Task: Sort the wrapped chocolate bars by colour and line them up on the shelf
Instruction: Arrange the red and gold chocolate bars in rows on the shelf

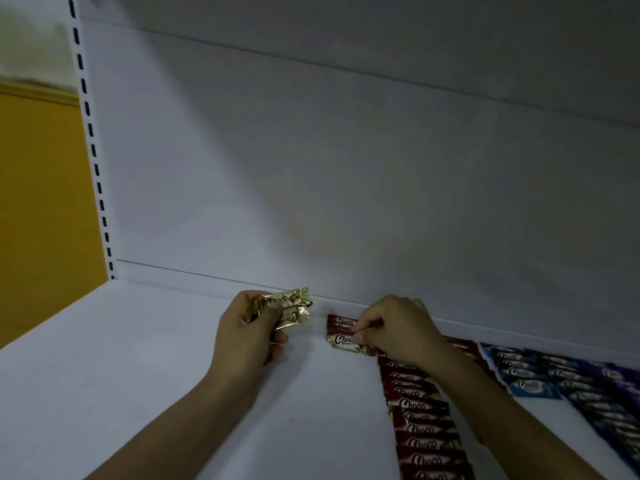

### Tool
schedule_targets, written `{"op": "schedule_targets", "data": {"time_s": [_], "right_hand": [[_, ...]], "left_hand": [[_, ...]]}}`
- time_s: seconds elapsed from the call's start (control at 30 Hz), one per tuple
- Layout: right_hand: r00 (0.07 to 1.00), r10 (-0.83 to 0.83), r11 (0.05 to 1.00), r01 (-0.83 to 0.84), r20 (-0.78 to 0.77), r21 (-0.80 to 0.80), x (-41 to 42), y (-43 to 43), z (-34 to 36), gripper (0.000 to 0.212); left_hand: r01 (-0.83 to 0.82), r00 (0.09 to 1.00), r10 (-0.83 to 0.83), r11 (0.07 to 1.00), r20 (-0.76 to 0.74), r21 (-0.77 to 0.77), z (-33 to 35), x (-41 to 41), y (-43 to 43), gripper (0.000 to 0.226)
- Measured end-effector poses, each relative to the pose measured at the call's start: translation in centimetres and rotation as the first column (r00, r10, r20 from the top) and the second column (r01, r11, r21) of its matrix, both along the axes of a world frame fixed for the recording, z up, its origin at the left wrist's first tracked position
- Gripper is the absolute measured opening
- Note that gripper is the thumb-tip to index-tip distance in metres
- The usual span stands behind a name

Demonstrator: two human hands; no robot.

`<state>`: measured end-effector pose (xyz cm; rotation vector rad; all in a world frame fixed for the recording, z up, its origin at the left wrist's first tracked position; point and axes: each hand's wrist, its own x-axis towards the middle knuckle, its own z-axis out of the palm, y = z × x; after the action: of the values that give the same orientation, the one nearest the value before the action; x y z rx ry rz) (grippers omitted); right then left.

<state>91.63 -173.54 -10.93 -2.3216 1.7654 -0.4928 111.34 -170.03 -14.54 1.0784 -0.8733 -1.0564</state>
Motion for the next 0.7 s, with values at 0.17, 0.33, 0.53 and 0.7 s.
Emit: {"op": "schedule_targets", "data": {"time_s": [0.17,0.33,0.53,0.7], "right_hand": [[0.999,0.026,0.998,-0.028,-0.033,-0.063,0.3,0.1,-0.6,0.006],[0.997,0.023,0.994,-0.031,-0.079,-0.102,0.4,0.2,-0.6,0.006],[0.95,0.079,0.996,-0.061,0.302,-0.067,1.1,0.5,0.2,0.023],[0.768,0.195,0.957,-0.286,0.61,0.054,2.5,1.4,1.7,0.014]], "left_hand": [[0.011,1.0,-0.011,1.0,0.014,-0.017,-0.2,0.0,-0.1,0.008],[0.016,1.0,-0.016,1.0,0.015,-0.025,-0.3,0.0,-0.1,0.008],[0.104,0.981,-0.08,0.987,0.178,-0.126,-0.4,0.0,0.0,0.008],[0.191,0.95,-0.124,0.957,0.288,-0.22,-0.4,-0.2,0.2,0.008]]}}
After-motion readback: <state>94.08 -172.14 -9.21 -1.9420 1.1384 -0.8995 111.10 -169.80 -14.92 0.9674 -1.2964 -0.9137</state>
